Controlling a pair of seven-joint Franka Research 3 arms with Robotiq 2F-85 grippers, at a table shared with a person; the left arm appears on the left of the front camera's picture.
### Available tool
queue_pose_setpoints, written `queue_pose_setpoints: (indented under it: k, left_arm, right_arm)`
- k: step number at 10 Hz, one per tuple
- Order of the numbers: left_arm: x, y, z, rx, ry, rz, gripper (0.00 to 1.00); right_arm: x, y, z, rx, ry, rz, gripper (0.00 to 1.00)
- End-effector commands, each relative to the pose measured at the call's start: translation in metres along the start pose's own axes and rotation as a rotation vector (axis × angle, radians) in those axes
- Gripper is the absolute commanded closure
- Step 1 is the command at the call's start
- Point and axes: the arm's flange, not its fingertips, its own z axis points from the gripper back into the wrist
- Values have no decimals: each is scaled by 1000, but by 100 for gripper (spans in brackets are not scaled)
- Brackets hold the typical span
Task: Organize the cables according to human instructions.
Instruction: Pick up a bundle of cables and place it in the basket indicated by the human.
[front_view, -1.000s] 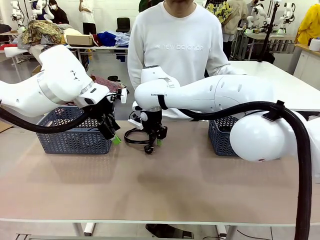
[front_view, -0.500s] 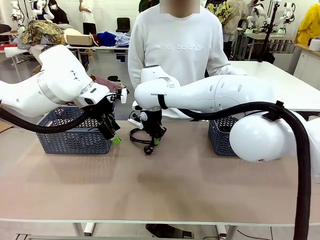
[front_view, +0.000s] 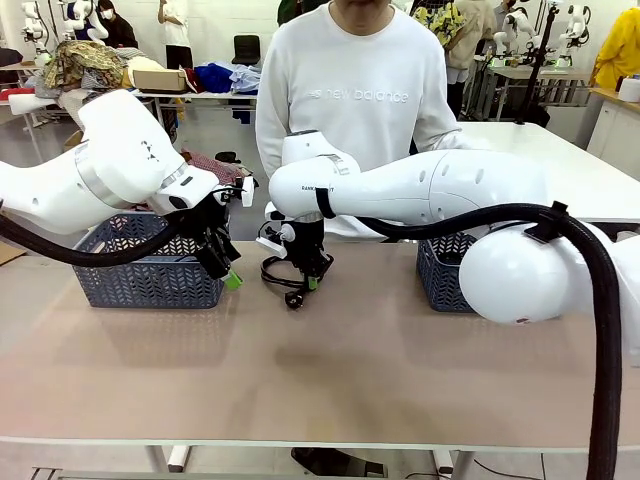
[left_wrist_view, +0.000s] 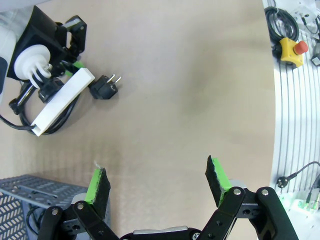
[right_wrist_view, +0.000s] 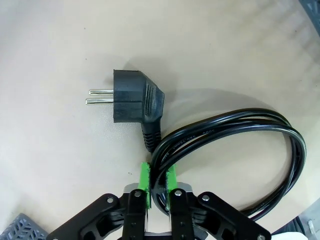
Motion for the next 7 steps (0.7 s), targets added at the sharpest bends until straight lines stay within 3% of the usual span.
queue_pose_setpoints:
  k: [1, 4, 7]
  left_arm:
    - [-1, 1, 1, 1, -1, 1, 0]
    - [-1, 1, 1, 1, -1, 1, 0]
    - [-1, 1, 1, 1, -1, 1, 0]
  right_arm:
    - [0, -10, 13, -14, -32, -23, 100]
    - [-1, 7, 41, -52, -35, -88, 100]
    - [-6, 32, 80, -5, 15, -186, 100]
